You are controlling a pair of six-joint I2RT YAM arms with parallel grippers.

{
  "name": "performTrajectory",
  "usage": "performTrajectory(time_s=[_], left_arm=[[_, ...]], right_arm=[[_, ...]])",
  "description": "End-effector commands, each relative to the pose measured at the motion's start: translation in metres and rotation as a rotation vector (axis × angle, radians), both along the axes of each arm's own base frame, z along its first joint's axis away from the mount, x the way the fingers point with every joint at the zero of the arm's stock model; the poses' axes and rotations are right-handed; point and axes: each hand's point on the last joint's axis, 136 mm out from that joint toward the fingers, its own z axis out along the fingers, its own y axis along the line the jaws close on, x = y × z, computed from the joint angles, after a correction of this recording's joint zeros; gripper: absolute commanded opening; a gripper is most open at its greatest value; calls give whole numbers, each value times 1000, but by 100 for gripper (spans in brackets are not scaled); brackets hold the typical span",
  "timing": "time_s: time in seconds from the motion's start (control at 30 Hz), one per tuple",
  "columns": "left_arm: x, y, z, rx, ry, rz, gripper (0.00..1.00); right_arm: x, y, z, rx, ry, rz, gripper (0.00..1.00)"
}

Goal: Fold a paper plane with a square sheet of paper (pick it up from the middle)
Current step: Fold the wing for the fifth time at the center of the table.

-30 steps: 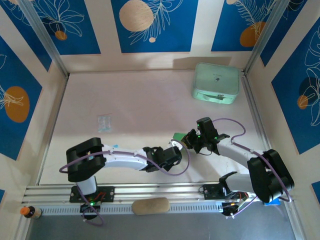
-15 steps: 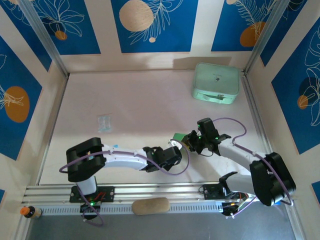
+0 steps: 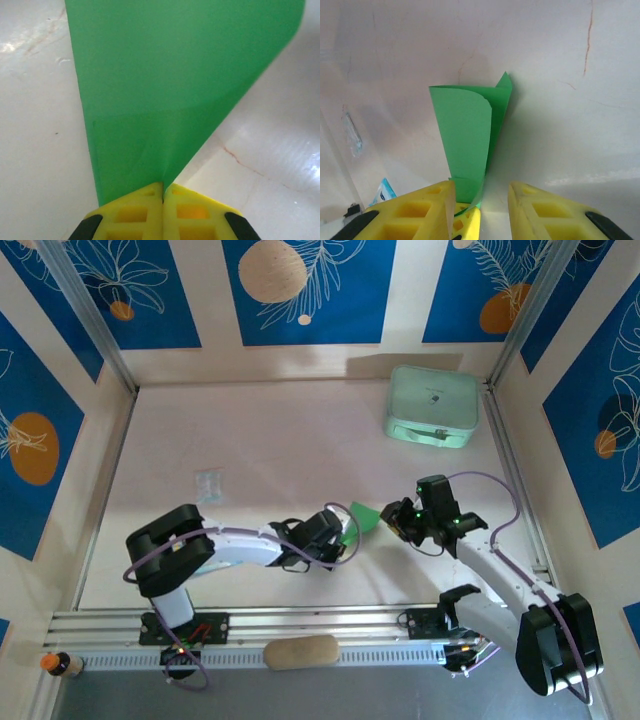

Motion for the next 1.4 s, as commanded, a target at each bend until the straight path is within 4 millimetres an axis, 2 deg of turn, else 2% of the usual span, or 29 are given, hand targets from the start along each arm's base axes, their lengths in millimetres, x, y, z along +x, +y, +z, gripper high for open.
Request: performTrajectory(time_s=[0.0, 0.23, 0.47, 0.67, 0.87, 0.97, 1.1, 1.37], left_arm=[[-13, -7, -3, -113, 135, -29, 0], [-9, -11, -3, -300, 295, 17, 0], [-6, -19, 0, -444, 404, 68, 0], [-1, -22, 0, -548, 479, 125, 0], [-1, -23, -5, -579, 539, 166, 0], [-1, -22, -7, -558, 549, 179, 0], [-1, -22, -9, -539, 569, 194, 0], [-2, -23, -19, -479, 612, 216, 0]], right_arm=[[-8, 7, -1, 26, -5, 71, 33], [-9, 33, 7, 117, -129, 216, 31], [-12, 53, 5, 113, -236, 337, 23], [-14, 73, 0, 143, -228, 435, 17], [-5, 85, -4, 165, -220, 476, 13], [2, 85, -7, 144, -216, 459, 13], [12, 74, -18, 118, -183, 396, 12], [21, 62, -36, 96, -116, 334, 10]])
